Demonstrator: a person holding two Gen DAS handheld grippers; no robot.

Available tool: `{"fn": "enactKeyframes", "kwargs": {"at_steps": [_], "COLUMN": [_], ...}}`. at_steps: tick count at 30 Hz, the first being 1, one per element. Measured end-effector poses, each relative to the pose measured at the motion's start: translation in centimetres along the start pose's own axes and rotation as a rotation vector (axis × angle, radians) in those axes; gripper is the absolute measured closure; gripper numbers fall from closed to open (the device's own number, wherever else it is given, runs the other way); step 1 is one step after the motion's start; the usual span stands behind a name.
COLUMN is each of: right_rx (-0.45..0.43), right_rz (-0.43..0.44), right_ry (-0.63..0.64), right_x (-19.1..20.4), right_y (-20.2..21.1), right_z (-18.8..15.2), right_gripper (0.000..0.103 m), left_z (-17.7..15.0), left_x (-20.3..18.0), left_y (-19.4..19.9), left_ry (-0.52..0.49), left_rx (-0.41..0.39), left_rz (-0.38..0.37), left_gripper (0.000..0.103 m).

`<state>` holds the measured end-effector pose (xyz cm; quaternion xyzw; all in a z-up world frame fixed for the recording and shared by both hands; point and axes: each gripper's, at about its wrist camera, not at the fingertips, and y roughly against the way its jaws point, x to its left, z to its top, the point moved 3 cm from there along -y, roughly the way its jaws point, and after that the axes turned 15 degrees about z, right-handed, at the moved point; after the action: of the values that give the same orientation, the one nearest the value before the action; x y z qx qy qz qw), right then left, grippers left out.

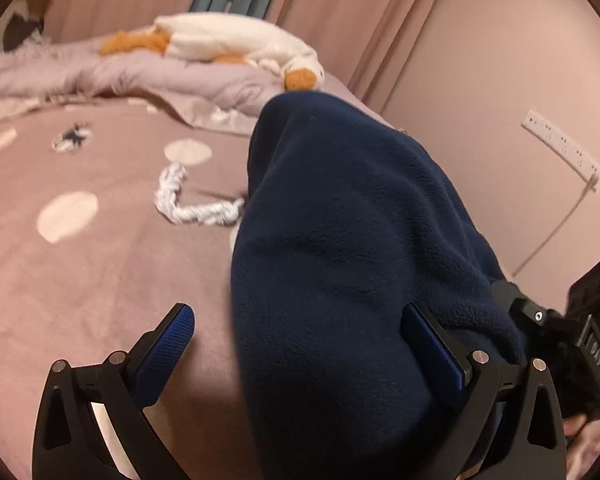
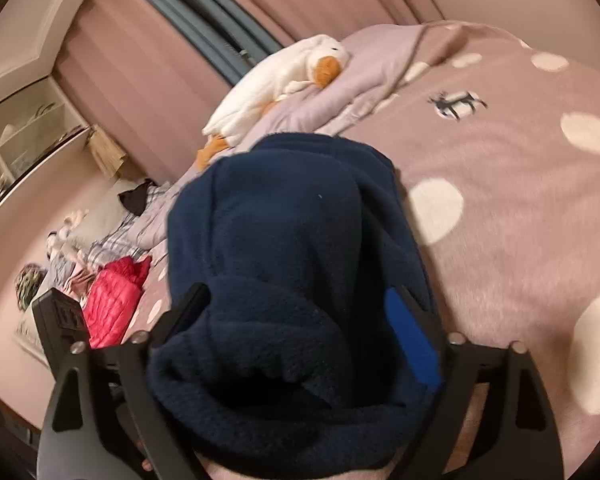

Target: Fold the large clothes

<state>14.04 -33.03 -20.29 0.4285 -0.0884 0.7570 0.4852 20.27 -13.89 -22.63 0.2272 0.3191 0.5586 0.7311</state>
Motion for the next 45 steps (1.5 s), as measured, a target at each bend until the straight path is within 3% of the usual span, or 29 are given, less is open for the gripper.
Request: {"fn": "enactKeyframes", "kwargs": {"at_steps": [6,11,16,20,23,27,32,35,38,42,45], "right_rx": [0.010,0.009,-0.033,-0.024,0.005,0.031,0.043,0.044,0.062,0.020,0.072], "right_rz": [0.014,0.041,0.115,0.174,0.231,0.285,0.317,0.340,0.356,0.399,0.380], "right_ry": [-0.048,-0.077,-0.088,-0.186,-0.265,-0.331,-0.379,-0.408,-0.441,-0.498,-0.473], "right_x": [-0.6,-0.7,-0.6,-1.9,-2.7,-3.0,-3.0,-3.2,-3.6,-4.0,-3.3], "right_y": [0.3,0.4,1.9,2.6,2.3,2.0,2.5,2.8,2.7,2.3,1.4], "right_z": [-1.0,-1.2,-0.4,-0.3,-0.7,-1.1,-1.1,-1.4,-1.9,-2.5,-2.5], "right_gripper": [0.010,0.007,0.002,0.000,0.000,0.000,0.000,0.001,0.000,0.000,0.000], "left_z": [-0.4,-0.3,1.3,2.2,2.1,1.1,0.3,-0.1,-0.3,-0.6,-0.7], "left_x": [-1.1,-0.4,1.3,4.6,6.3,5.3,3.8,3.0,2.6,2.3,2.0], "left_y": [0.4,0.4,0.6,0.1,-1.3,-2.9,-3.6,-3.7,-3.8,-4.2,-4.0], "left_ry": [-0.053,-0.033,0.002,0.192,0.297,0.254,0.292,0.258,0.265,0.278,0.269], "left_rx": [-0.054,-0.042,0.044,0.105,0.200,0.313,0.396,0.402,0.402,0.423,0.423], "left_rz": [0.034,-0.005,-0.082,-0.193,-0.259,-0.328,-0.468,-0.450,-0.474,-0.505,-0.504], "left_gripper": [0.000,0.000,0.000,0.000,0.000,0.000,0.000,0.000,0.000,0.000,0.000]}}
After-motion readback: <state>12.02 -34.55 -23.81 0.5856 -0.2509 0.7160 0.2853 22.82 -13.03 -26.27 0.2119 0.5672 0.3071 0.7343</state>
